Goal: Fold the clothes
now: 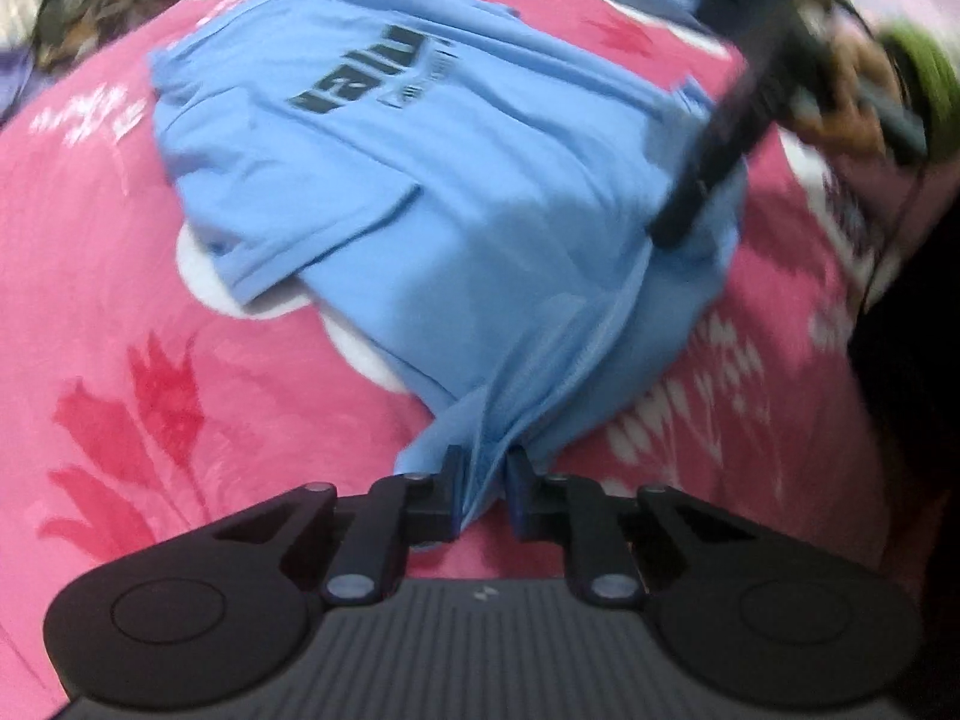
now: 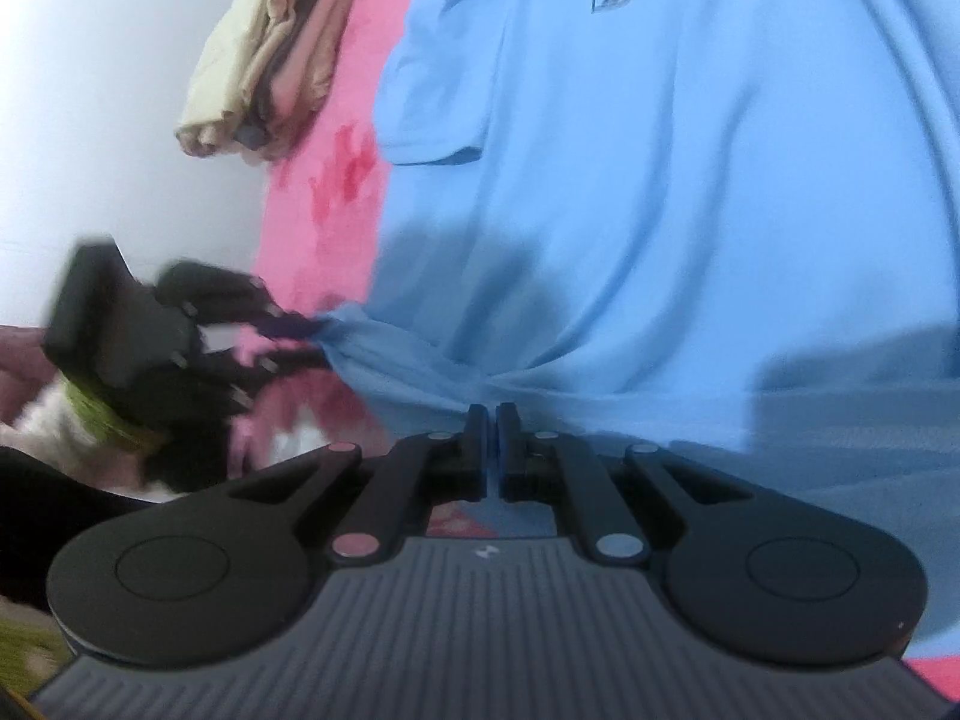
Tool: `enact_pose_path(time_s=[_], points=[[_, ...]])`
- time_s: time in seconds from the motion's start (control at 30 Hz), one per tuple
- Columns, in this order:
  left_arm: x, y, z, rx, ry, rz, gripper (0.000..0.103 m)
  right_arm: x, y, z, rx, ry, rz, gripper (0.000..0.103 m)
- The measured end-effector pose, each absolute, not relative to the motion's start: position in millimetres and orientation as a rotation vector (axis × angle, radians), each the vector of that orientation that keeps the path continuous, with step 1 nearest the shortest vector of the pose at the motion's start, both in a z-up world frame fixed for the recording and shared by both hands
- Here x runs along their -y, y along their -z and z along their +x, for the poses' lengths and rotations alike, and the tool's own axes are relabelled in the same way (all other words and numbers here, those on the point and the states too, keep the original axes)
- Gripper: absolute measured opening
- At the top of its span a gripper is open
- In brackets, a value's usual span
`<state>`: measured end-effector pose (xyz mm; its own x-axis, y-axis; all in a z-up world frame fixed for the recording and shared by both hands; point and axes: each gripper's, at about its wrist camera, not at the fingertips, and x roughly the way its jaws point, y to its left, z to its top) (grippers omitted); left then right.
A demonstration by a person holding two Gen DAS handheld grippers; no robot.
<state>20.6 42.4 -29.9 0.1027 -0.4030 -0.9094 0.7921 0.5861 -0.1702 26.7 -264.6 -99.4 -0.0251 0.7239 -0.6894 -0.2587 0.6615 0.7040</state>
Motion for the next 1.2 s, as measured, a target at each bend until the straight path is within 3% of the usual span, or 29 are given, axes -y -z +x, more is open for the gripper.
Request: enact_pose_path(time_s=[0.17, 0.37, 0.47, 0.57, 0.73, 0.93, 1.2], points=[[-54.8, 33.7, 43.7, -1.221, 0.915, 0.251, 0.015, 250.2, 68.6, 8.9, -1.184, -0.915, 0.142, 0.005], [-56.5, 35.7, 44.7, -1.240, 0.956, 0.223, 0.014, 255.1, 61.0, 9.7, -1.136, -0.928, 0.127, 0.006], [-54.5, 39.4, 45.1, -1.253, 0.965, 0.217, 0.024, 265.4, 52.7, 16.1, -1.095, -0.860, 0.116, 0.006], [-54.5, 41.3, 43.8, -1.242, 0.968, 0.195, 0.024, 301.7, 39.1, 20.5, -1.042, -0.712, 0.074, 0.006], [-60.2, 41.7, 42.4, -1.228, 0.951, 0.168, 0.009, 365.1, 25.3, 12.2, -1.023, -0.497, 0.065, 0.007], [-60.8, 40.8, 37.3, -1.239, 0.921, 0.206, 0.007, 348.0, 34.6, -19.9, -1.033, -0.682, -0.123, 0.008], [-57.0, 38.4, 31.8, -1.243, 0.882, 0.259, 0.007, 291.3, 57.8, -30.9, -0.929, -1.030, -0.597, 0.009]])
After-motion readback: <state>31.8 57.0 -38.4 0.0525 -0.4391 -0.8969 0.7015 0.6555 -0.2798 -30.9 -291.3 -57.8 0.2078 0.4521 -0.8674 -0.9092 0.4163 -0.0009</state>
